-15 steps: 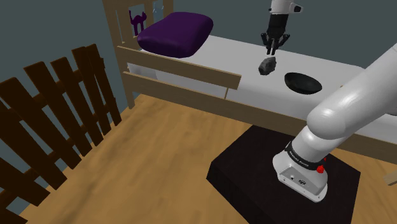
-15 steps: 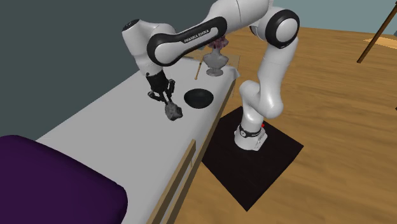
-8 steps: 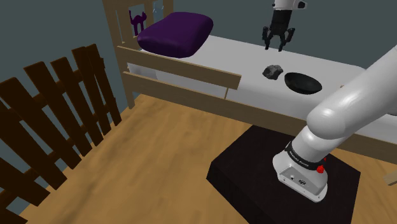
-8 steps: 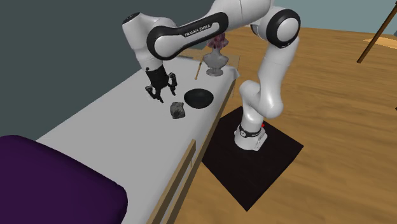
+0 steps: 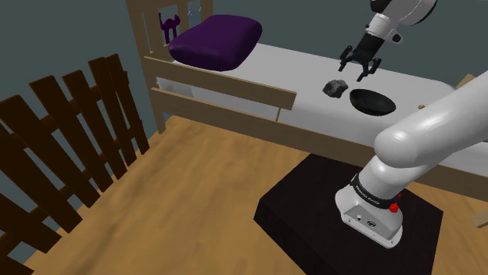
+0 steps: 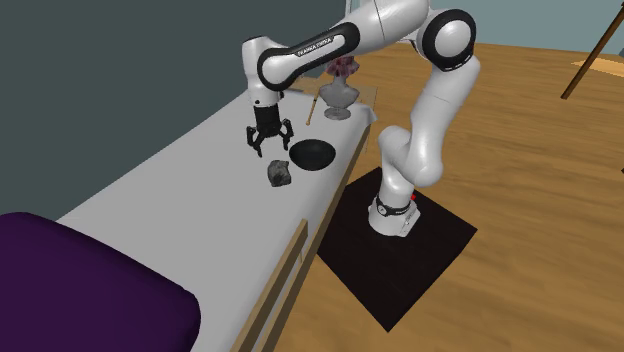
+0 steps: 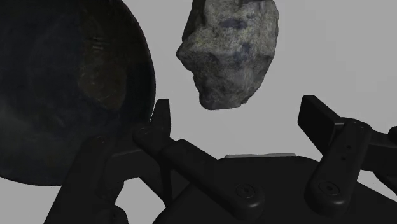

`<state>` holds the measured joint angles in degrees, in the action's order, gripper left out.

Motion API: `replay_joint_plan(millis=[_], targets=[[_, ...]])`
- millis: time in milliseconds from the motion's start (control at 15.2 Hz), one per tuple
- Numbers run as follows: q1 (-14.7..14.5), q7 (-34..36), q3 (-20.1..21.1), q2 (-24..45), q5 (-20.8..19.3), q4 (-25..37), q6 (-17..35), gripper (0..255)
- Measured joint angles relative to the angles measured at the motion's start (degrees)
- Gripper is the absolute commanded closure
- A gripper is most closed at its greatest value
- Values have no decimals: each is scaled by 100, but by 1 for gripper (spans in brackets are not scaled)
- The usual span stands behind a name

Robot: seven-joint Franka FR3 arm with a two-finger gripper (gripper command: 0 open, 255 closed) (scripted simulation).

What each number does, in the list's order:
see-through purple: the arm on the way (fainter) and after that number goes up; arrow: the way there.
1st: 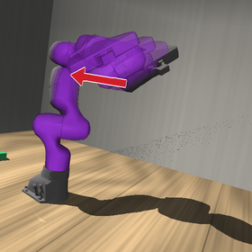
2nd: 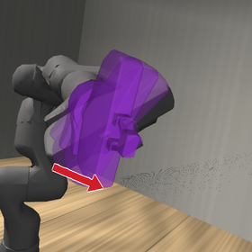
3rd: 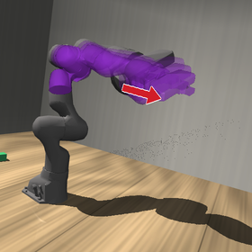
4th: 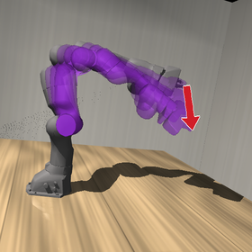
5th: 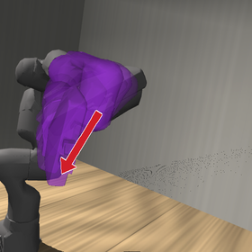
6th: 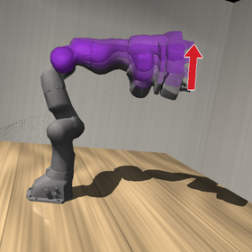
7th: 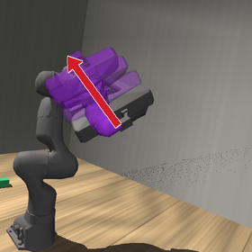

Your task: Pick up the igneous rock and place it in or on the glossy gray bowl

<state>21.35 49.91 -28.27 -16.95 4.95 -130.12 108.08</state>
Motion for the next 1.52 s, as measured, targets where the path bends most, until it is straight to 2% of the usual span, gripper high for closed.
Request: replay_joint_plan(millis=[132, 528, 924, 990, 1518], targets=[[25, -138, -116, 26, 152, -156, 228, 0], [-17, -227, -133, 114, 292, -527, 738, 0], [-21, -236, -130, 136, 308, -576, 795, 0], [-22, -235, -129, 140, 310, -575, 796, 255], [-20, -234, -134, 150, 308, -578, 790, 255]])
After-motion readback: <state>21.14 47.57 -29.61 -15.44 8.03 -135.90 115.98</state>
